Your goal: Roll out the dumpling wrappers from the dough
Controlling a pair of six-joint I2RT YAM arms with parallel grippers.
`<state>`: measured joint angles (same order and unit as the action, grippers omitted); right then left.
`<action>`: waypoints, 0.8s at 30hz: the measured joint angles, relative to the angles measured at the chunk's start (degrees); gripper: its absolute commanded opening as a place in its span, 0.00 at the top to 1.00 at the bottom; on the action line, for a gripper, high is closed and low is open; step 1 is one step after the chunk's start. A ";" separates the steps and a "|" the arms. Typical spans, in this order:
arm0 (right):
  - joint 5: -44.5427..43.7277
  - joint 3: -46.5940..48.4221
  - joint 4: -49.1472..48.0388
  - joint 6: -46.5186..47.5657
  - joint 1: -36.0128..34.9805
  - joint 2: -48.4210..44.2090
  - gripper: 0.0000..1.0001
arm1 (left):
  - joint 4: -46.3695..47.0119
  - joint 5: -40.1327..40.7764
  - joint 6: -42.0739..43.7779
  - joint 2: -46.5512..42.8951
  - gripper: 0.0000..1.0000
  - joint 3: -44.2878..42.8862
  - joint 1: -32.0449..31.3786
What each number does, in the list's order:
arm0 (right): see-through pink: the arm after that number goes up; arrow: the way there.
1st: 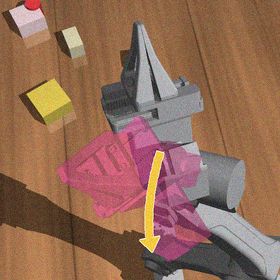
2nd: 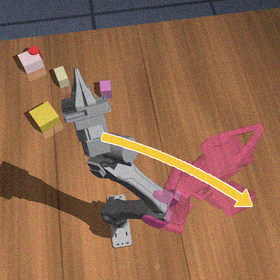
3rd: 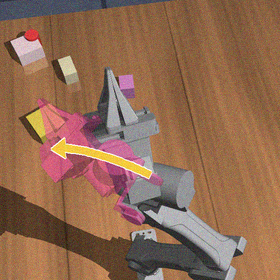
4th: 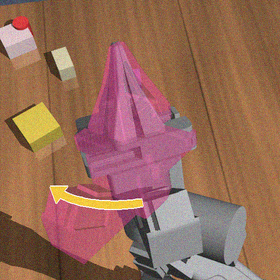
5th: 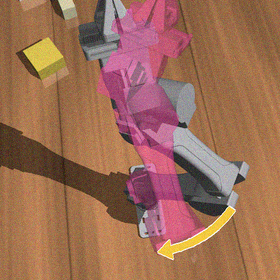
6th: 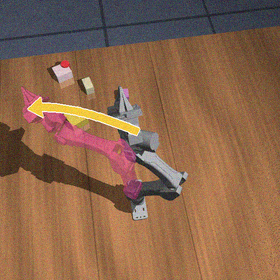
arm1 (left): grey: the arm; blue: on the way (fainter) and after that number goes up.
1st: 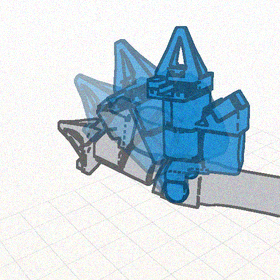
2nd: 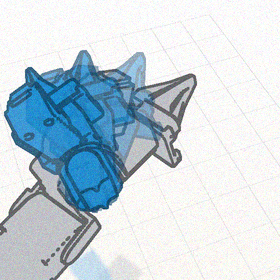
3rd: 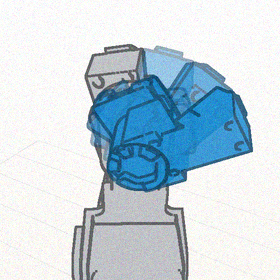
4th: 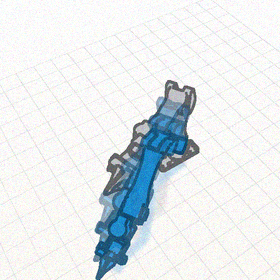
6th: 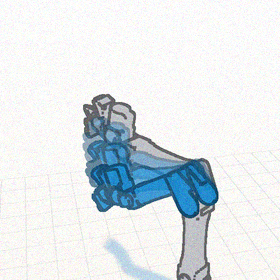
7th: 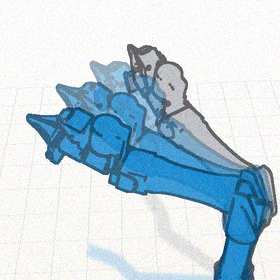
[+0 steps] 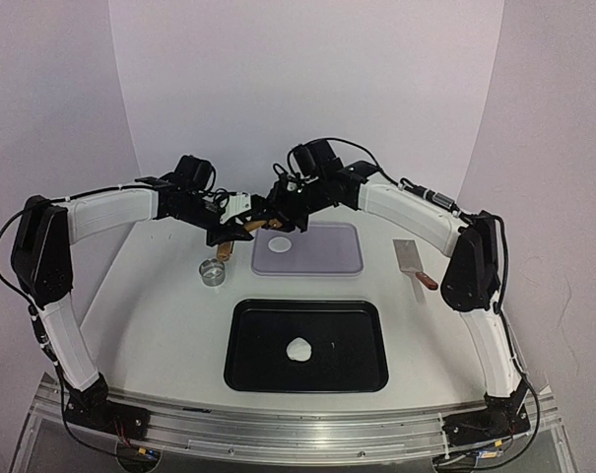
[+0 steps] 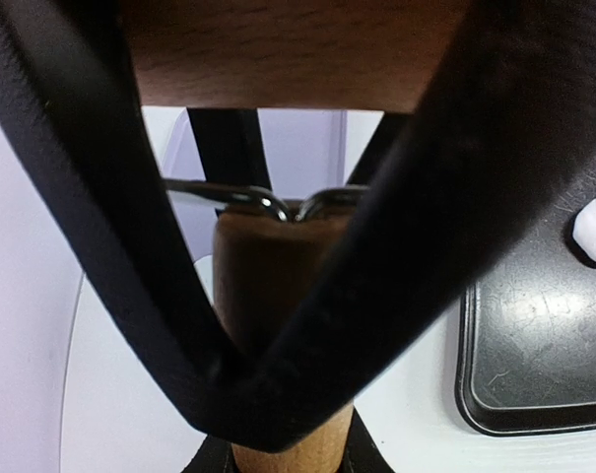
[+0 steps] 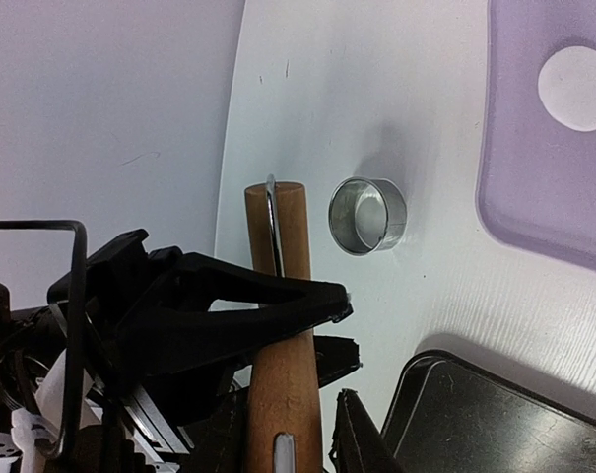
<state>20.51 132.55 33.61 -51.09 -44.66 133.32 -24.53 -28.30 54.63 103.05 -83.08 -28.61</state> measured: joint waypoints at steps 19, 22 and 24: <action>-10.09 -25.46 3.32 27.81 -1.25 -16.06 1.00 | -14.71 -17.24 -3.79 0.10 0.08 -12.07 -0.12; -15.34 -28.83 6.29 39.89 -2.45 -24.38 1.00 | -18.40 -17.65 -6.42 0.63 0.17 -14.79 0.59; -19.23 -30.30 7.72 48.19 -4.27 -29.64 1.00 | -20.53 -17.00 -8.20 1.98 0.22 -16.36 0.81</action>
<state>1.28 102.25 41.34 -2.90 -48.93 103.69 -45.07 -45.29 46.43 105.03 -99.44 -27.79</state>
